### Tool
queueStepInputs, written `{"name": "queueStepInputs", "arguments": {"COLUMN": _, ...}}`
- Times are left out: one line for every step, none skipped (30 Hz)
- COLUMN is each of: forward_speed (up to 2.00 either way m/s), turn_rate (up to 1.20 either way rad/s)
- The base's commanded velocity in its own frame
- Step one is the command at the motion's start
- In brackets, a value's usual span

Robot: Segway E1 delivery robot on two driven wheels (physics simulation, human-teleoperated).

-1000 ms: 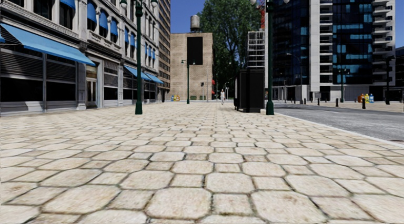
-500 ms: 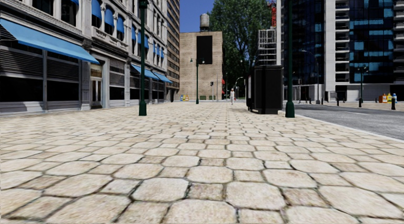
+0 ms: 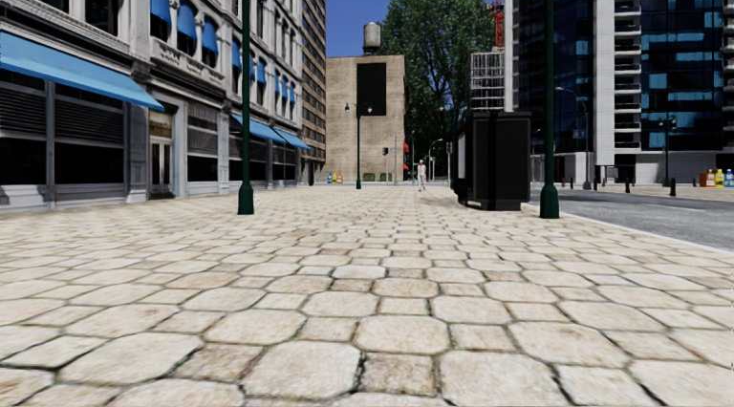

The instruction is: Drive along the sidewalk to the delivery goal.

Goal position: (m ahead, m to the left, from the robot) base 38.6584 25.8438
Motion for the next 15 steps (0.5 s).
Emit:
{"name": "queueStepInputs", "arguments": {"forward_speed": 2.0, "turn_rate": 0.0}}
{"name": "queueStepInputs", "arguments": {"forward_speed": 2.0, "turn_rate": 0.0}}
{"name": "queueStepInputs", "arguments": {"forward_speed": 2.0, "turn_rate": 0.0}}
{"name": "queueStepInputs", "arguments": {"forward_speed": 2.0, "turn_rate": 0.0}}
{"name": "queueStepInputs", "arguments": {"forward_speed": 2.0, "turn_rate": 0.0}}
{"name": "queueStepInputs", "arguments": {"forward_speed": 2.0, "turn_rate": 0.0}}
{"name": "queueStepInputs", "arguments": {"forward_speed": 2.0, "turn_rate": 0.0}}
{"name": "queueStepInputs", "arguments": {"forward_speed": 2.0, "turn_rate": 0.0}}
{"name": "queueStepInputs", "arguments": {"forward_speed": 2.0, "turn_rate": 0.0}}
{"name": "queueStepInputs", "arguments": {"forward_speed": 2.0, "turn_rate": 0.0}}
{"name": "queueStepInputs", "arguments": {"forward_speed": 2.0, "turn_rate": 0.04}}
{"name": "queueStepInputs", "arguments": {"forward_speed": 2.0, "turn_rate": 0.06}}
{"name": "queueStepInputs", "arguments": {"forward_speed": 2.0, "turn_rate": 0.06}}
{"name": "queueStepInputs", "arguments": {"forward_speed": 2.0, "turn_rate": 0.07}}
{"name": "queueStepInputs", "arguments": {"forward_speed": 2.0, "turn_rate": 0.07}}
